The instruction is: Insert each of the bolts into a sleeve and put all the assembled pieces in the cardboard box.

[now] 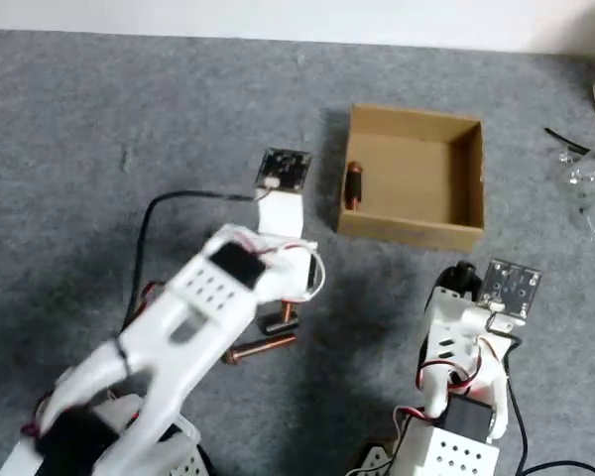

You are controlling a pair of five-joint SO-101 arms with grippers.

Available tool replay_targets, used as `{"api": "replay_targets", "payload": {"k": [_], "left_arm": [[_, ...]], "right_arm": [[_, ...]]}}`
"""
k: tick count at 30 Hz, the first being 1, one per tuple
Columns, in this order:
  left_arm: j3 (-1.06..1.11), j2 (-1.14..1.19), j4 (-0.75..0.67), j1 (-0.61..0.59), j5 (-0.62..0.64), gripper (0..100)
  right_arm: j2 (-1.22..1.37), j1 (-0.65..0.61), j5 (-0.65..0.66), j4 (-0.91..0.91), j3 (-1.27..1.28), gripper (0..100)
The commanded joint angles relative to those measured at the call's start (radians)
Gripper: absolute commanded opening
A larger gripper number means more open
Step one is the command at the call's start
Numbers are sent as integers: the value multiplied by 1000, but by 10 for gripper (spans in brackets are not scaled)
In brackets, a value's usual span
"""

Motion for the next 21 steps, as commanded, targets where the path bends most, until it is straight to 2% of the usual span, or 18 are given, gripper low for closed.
{"api": "replay_targets", "payload": {"k": [1, 6, 15, 21], "left_arm": [[156, -219, -192, -10, -8, 5], [357, -404, -408, -13, -12, 5], [769, -730, -941, -48, -229, 5], [952, -895, -1254, -50, -241, 5]], "right_arm": [[-21, -42, 57, -36, 54, 4], [-21, -53, 64, -36, 54, 4], [-21, -97, 68, -36, 56, 4], [-21, -157, 75, -35, 58, 4]]}}
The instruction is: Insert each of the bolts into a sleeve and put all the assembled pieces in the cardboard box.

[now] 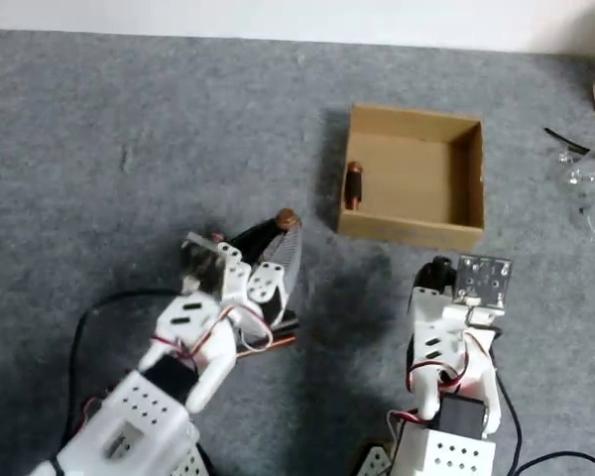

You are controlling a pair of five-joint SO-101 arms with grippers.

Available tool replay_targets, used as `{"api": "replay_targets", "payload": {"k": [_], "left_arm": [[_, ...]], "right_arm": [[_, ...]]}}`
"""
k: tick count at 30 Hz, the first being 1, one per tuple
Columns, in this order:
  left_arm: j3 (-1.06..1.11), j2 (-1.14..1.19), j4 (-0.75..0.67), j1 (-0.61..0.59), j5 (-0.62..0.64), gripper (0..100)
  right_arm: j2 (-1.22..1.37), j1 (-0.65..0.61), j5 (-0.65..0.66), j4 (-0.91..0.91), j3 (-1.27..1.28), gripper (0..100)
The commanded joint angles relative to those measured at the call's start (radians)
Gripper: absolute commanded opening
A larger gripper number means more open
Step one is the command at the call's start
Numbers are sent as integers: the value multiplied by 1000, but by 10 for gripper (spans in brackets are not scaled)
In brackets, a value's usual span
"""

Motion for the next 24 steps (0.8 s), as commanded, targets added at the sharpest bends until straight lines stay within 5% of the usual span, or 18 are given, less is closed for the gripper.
{"api": "replay_targets", "payload": {"k": [1, 9, 16, 24], "left_arm": [[85, -140, -235, -12, -25, 5], [133, -285, -310, -117, -18, 5], [133, -374, -307, -147, -15, 5], [127, -415, -305, -145, 253, 5]], "right_arm": [[-21, -54, 37, -33, 58, 4], [-21, -328, 51, -90, 56, 4], [-21, -409, 41, -246, 56, 4], [-21, -591, 15, -357, 84, 4]]}}
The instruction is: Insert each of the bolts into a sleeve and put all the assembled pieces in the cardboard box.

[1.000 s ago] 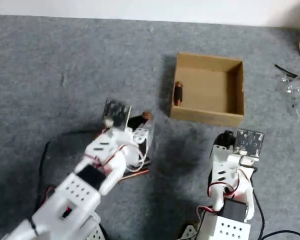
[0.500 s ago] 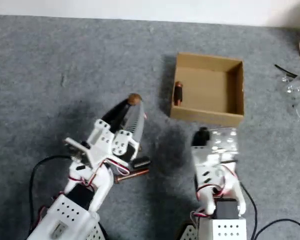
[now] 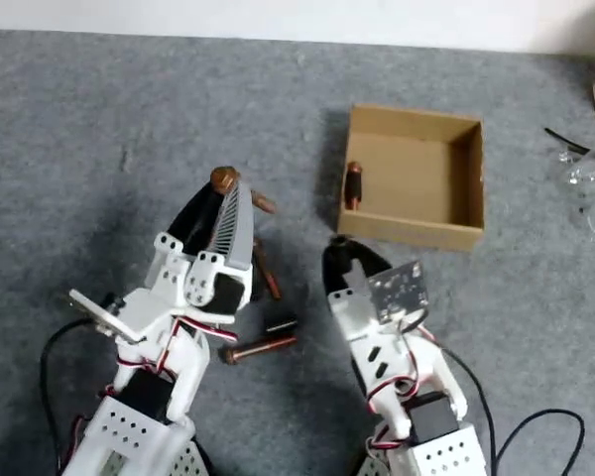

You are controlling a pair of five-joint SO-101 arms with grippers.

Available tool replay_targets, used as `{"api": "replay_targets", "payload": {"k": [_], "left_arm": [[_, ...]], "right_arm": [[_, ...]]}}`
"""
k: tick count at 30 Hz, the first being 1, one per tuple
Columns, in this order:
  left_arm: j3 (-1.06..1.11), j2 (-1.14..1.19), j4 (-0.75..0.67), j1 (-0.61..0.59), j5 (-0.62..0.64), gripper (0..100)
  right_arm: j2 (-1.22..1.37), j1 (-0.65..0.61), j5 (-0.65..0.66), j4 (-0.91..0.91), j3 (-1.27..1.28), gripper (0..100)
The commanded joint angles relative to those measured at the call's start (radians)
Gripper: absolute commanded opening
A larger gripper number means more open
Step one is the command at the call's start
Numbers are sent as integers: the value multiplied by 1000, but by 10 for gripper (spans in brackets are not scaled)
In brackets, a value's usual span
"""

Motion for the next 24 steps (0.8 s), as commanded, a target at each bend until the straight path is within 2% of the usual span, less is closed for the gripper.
{"api": "replay_targets", "payload": {"k": [1, 6, 14, 24], "left_arm": [[18, -30, -26, -2, 80, 5], [21, -30, -20, -1, 83, 5], [-25, -31, 195, 111, 78, 5], [-25, -31, 206, 124, 78, 5]], "right_arm": [[-21, -77, 23, -140, 107, 4], [-19, -162, 115, -163, 134, 4], [-19, -127, 118, -163, 134, 4], [-19, -137, 120, -125, 134, 4]]}}
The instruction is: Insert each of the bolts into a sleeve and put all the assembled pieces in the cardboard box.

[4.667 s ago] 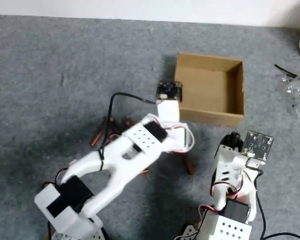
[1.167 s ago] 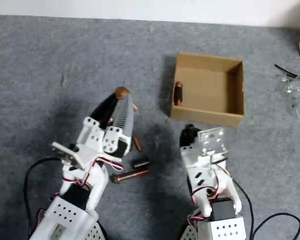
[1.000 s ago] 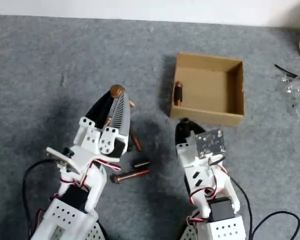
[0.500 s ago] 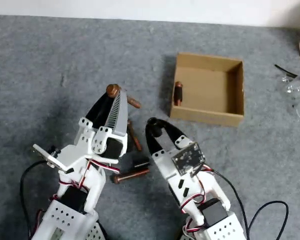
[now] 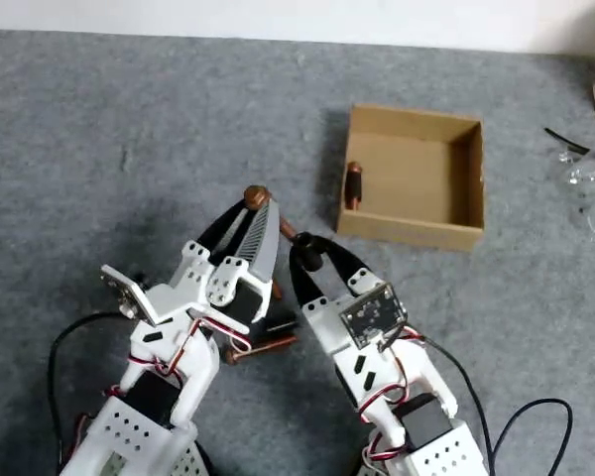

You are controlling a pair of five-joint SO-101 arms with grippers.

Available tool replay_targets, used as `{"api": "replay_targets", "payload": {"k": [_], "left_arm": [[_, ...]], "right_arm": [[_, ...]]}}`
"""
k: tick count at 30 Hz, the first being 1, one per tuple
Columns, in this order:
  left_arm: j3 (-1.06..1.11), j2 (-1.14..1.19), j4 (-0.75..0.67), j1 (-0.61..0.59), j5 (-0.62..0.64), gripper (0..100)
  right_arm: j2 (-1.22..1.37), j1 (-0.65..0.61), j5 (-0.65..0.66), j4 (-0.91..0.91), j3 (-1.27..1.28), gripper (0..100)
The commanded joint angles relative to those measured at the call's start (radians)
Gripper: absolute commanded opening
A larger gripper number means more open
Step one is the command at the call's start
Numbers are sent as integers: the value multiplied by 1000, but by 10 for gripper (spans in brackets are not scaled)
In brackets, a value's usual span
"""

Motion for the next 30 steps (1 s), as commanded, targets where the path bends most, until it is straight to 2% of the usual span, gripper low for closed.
{"api": "replay_targets", "payload": {"k": [1, 12, 20, 30], "left_arm": [[-25, -28, -5, 21, 6, 5], [-73, -84, -8, 39, 9, 5], [-53, -289, 221, 133, 3, 5], [-62, -274, 233, 30, 6, 5]], "right_arm": [[-19, -12, 12, 8, 134, 4], [-19, -19, 12, 22, 134, 4], [-19, -18, 12, 22, 134, 4], [-19, -16, 12, 22, 134, 4]]}}
